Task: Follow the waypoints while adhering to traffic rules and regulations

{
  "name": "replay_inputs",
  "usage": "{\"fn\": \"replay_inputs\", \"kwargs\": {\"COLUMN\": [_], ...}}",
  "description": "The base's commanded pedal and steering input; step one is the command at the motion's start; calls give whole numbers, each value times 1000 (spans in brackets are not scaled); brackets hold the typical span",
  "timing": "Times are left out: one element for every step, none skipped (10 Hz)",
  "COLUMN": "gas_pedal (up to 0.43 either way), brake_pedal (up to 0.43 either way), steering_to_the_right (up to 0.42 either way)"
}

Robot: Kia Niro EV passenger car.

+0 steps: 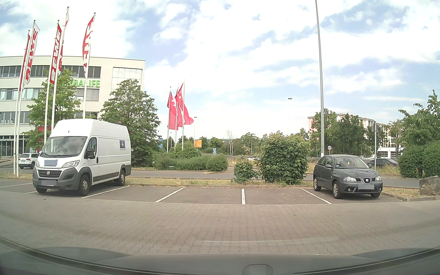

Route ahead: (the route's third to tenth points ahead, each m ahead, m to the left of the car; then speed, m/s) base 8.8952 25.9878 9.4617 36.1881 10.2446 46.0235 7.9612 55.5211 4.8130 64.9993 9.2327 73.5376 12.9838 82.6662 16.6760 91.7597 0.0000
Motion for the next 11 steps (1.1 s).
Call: {"fn": "replay_inputs", "kwargs": {"gas_pedal": [0, 0, 0, 0, 0, 0, 0, 0, 0, 0, 0], "brake_pedal": [378, 378, 378, 378, 378, 378, 378, 378, 372, 378, 378], "steering_to_the_right": [8, 8, 8, 8, 8, 8, 8, 8, 8, 8, 8]}}
